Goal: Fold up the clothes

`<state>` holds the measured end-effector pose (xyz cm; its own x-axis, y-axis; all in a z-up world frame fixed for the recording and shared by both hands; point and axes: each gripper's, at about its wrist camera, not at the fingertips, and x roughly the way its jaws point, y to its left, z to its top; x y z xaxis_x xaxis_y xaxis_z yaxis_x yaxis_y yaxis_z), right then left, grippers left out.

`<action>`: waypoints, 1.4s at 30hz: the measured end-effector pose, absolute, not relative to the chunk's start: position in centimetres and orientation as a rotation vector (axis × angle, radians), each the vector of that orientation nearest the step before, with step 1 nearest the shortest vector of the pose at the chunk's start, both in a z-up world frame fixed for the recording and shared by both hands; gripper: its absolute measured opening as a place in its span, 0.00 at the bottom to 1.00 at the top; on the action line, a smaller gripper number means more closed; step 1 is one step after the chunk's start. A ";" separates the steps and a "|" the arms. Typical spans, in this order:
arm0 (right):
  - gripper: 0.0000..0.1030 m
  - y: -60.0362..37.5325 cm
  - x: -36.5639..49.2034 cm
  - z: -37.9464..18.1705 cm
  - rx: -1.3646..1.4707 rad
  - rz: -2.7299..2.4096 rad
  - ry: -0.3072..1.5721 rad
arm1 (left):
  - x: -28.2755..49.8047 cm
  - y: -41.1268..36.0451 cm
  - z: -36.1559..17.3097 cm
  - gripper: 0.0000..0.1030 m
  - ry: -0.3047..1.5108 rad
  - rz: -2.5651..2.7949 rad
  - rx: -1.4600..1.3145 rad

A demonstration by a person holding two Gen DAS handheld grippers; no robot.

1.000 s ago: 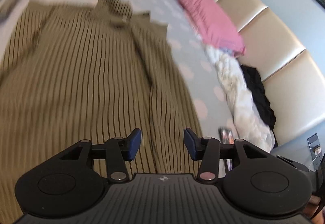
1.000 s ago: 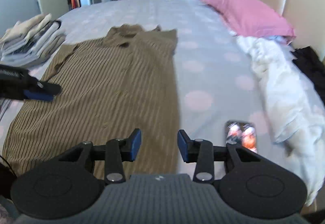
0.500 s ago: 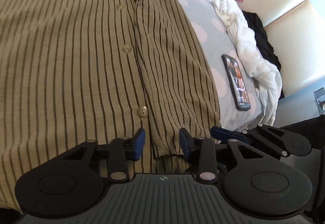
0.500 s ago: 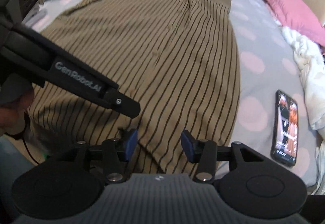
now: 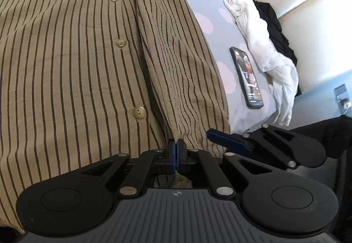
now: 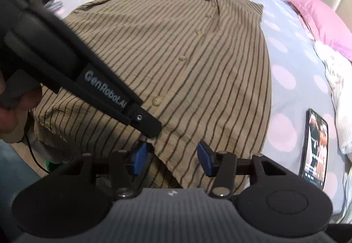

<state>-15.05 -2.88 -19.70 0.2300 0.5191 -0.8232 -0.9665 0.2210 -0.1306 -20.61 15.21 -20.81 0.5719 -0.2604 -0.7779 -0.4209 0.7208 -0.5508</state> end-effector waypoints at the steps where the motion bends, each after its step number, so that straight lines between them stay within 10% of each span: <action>1: 0.52 -2.8 -15.2 -19.7 -0.762 1.164 0.718 | -20.7 15.3 -20.8 0.00 0.981 0.107 -0.809; 5: 0.46 -2.4 -15.8 -19.9 -0.800 1.163 0.659 | -20.7 15.6 -20.8 0.00 0.978 0.118 -0.830; 11: 0.03 -2.4 -16.4 -19.5 -0.813 1.194 0.623 | -20.8 15.8 -20.1 0.00 0.953 0.099 -0.851; 34: 0.02 -2.7 -17.8 -22.0 -1.048 1.295 0.762 | -20.9 14.3 -23.8 0.00 1.170 0.147 -0.744; 42: 0.32 -4.3 -15.6 -18.6 -0.966 1.234 0.766 | -22.1 15.6 -22.0 0.01 1.118 0.166 -0.741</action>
